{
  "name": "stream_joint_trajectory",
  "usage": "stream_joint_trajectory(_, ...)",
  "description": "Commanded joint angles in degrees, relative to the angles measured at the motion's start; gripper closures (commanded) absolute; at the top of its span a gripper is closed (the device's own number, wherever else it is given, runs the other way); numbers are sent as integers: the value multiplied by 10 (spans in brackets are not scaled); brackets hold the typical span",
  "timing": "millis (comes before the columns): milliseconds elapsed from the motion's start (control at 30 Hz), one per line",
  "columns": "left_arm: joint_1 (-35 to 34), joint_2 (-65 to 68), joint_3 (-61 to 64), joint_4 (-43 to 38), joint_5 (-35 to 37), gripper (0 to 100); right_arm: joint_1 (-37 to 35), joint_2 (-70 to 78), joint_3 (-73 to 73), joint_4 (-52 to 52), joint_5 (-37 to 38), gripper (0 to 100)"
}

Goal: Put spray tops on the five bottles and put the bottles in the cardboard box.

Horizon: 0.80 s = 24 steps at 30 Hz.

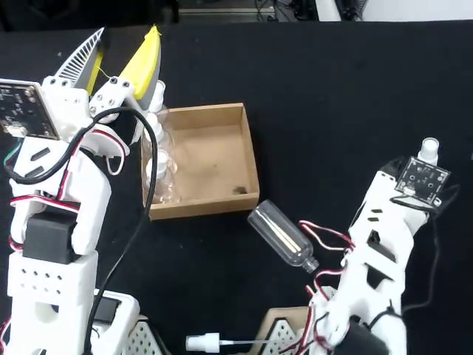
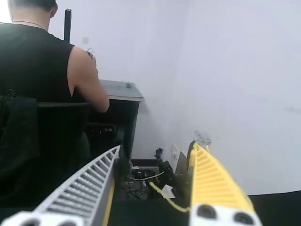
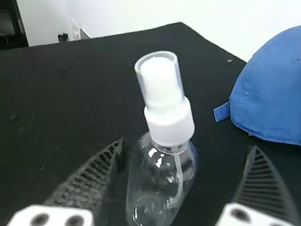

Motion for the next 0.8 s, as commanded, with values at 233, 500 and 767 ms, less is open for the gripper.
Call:
stream_joint_trajectory(233,6,-8,-10,-14,1,784,-11,138,-40,-173,43,655)
stream_joint_trajectory(500,6,-8,-10,-14,1,784,-11,204,-59,-233,41,655)
stream_joint_trajectory(767,6,-8,-11,-14,1,784,-11,242,-80,-238,42,656)
